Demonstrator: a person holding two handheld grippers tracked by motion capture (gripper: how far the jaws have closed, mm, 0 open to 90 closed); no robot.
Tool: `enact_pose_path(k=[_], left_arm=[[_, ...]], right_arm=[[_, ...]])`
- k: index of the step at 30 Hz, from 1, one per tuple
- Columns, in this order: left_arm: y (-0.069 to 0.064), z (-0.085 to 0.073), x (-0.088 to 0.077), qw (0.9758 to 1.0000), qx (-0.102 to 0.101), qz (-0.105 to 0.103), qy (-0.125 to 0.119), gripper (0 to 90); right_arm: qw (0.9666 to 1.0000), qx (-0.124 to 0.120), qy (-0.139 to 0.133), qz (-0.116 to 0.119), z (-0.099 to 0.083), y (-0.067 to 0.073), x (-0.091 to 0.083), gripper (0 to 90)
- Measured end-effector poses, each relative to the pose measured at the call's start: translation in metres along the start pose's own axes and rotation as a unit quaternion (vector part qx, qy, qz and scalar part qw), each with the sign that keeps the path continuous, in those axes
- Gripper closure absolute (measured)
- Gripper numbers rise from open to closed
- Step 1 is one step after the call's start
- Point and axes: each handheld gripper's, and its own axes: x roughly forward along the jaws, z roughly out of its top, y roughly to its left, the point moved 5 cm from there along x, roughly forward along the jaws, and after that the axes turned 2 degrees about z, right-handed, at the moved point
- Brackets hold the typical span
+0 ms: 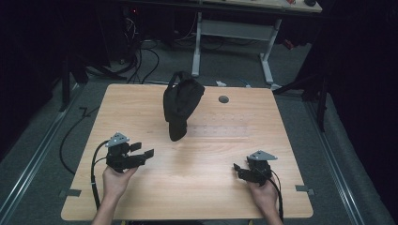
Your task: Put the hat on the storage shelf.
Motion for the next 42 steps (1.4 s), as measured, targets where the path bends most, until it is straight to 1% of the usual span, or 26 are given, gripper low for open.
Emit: enact_pose_path(k=[13, 18, 21, 25, 29, 35, 39, 42], left_arm=[[0.001, -0.015, 0.001, 0.9999, -0.012, -0.005, 0.009, 32.5], [0.002, -0.022, 0.002, 0.9998, -0.013, -0.001, 0.013, 32.3], [0.002, -0.027, 0.002, 0.9997, -0.021, -0.001, 0.008, 32.6], [0.004, -0.035, 0.004, 0.9996, -0.024, 0.005, 0.013, 32.6], [0.005, -0.039, 0.006, 0.9995, -0.027, 0.008, 0.015, 32.6], [0.003, -0.045, 0.013, 0.9994, -0.021, 0.016, 0.025, 32.6], [0.000, -0.049, 0.019, 0.9990, -0.007, 0.021, 0.040, 32.4], [-0.002, -0.052, 0.023, 0.9986, 0.004, 0.027, 0.046, 32.3]], right_arm=[[1.0000, 0.001, 0.000, 0.001, 0.000, 0.000, 0.000, 33.8], [1.0000, 0.001, 0.000, 0.001, 0.000, 0.000, 0.000, 33.8], [1.0000, 0.001, 0.000, 0.001, 0.000, 0.000, 0.000, 33.8], [1.0000, 0.001, 0.001, 0.001, 0.000, 0.001, 0.000, 33.7], [1.0000, 0.000, 0.000, 0.001, 0.000, 0.000, 0.000, 33.7], [1.0000, 0.001, 0.001, 0.000, 0.000, 0.001, 0.000, 33.6], [1.0000, 0.000, 0.000, 0.000, 0.000, 0.001, 0.000, 33.6], [1.0000, -0.001, 0.000, 0.000, 0.000, 0.001, 0.000, 33.6]])
